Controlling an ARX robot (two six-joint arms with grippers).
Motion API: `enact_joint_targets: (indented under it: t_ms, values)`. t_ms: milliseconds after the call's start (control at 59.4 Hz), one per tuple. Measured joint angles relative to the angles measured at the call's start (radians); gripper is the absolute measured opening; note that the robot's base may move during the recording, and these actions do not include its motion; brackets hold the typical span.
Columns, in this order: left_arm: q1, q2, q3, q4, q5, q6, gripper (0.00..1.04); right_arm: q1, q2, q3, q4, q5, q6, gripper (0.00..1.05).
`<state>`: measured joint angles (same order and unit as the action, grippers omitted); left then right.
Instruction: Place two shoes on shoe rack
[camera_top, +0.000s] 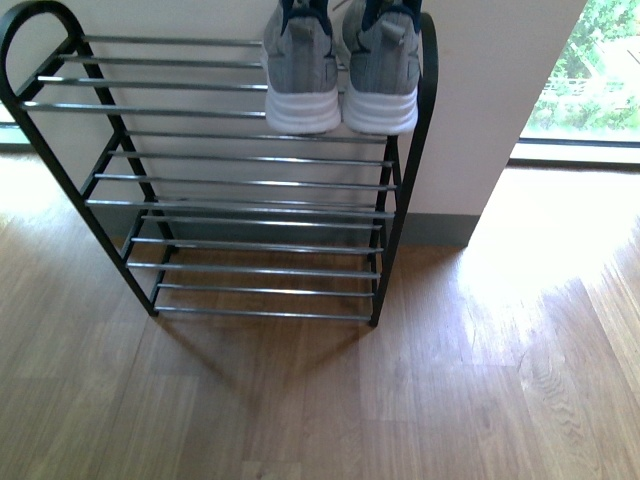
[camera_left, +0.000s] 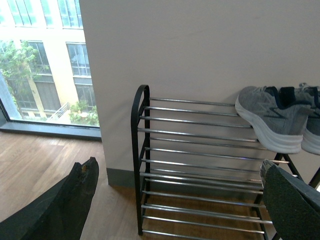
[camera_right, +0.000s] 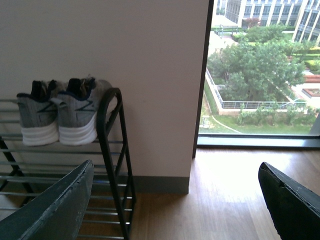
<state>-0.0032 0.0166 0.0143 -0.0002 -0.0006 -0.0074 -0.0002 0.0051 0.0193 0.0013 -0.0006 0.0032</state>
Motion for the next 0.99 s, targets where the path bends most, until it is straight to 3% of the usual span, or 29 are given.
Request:
enact_joint_targets:
  t_ms: [994]
  values:
    - [0.0,0.0,0.0,0.0,0.001,0.0,0.95,0.0,-0.001,0.0,-0.002,0.001,0.0,0.96]
